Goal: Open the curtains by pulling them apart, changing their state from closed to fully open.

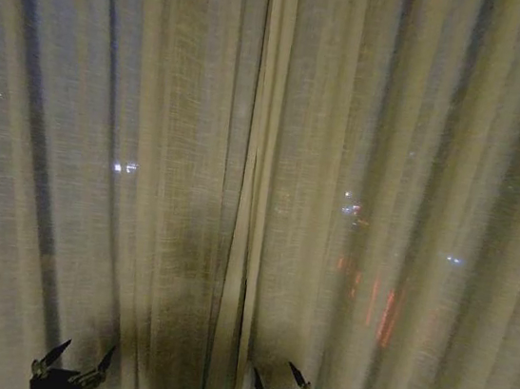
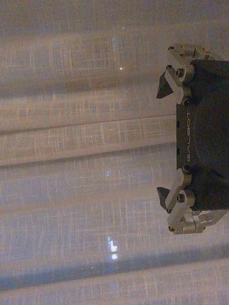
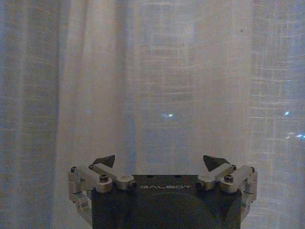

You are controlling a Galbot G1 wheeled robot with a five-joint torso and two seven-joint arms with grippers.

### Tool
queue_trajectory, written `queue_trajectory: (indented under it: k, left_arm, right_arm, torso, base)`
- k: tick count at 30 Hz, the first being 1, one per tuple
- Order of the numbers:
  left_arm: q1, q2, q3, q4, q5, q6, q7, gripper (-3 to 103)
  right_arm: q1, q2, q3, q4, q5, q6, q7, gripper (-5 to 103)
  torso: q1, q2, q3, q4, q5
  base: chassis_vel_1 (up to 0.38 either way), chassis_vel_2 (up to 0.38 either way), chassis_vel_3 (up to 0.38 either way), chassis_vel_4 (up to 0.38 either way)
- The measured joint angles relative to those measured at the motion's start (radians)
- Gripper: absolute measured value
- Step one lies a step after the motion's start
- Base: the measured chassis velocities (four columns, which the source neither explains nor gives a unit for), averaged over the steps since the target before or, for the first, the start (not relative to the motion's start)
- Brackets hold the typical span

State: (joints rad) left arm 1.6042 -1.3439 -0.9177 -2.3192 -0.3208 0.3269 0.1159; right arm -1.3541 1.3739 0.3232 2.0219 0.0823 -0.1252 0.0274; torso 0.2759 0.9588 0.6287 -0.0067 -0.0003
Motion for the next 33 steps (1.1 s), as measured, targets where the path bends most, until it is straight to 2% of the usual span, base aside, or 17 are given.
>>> queue_trajectory:
  k: [2,6,11,18,27,33]
  left_arm:
    - [0.001,-0.002,0.002,-0.005,0.001,0.000,0.000,100]
    - [-0.002,-0.006,0.003,-0.012,0.003,0.005,-0.003,100]
    - [-0.002,-0.006,-0.002,-0.009,0.005,0.006,-0.005,100]
    - [0.003,-0.006,-0.009,-0.002,0.008,0.007,-0.006,100]
    - [0.002,-0.004,-0.008,0.009,0.008,0.005,-0.006,100]
    - [-0.004,-0.002,-0.002,0.023,0.007,-0.002,-0.006,100]
  right_arm:
    - [0.034,0.000,-0.011,-0.046,-0.024,0.027,0.053,100]
    - [0.066,0.000,-0.034,-0.086,-0.037,0.033,0.102,100]
    - [0.088,0.000,-0.089,-0.104,-0.039,0.022,0.136,100]
    - [0.073,0.000,-0.158,-0.088,-0.050,0.013,0.131,100]
    - [0.014,0.000,-0.110,0.007,-0.057,0.011,0.100,100]
    - [0.033,0.000,-0.174,-0.004,-0.034,-0.008,0.177,100]
  torso:
    - [0.000,0.000,0.000,0.0001,-0.0002]
    - [0.000,0.000,0.000,0.0001,0.0000]
    - [0.000,0.000,0.000,0.0000,0.0000]
    - [0.000,0.000,0.000,0.0002,0.0000]
    - [0.000,0.000,0.000,-0.0001,-0.0001]
    - [0.000,0.000,0.000,0.0002,0.0000]
  base:
    - [0.000,0.000,0.000,0.000]
    - [0.000,0.000,0.000,0.000]
    - [0.000,0.000,0.000,0.000]
    - [0.000,0.000,0.000,0.000]
    - [0.000,0.000,0.000,0.000]
    - [0.000,0.000,0.000,0.000]
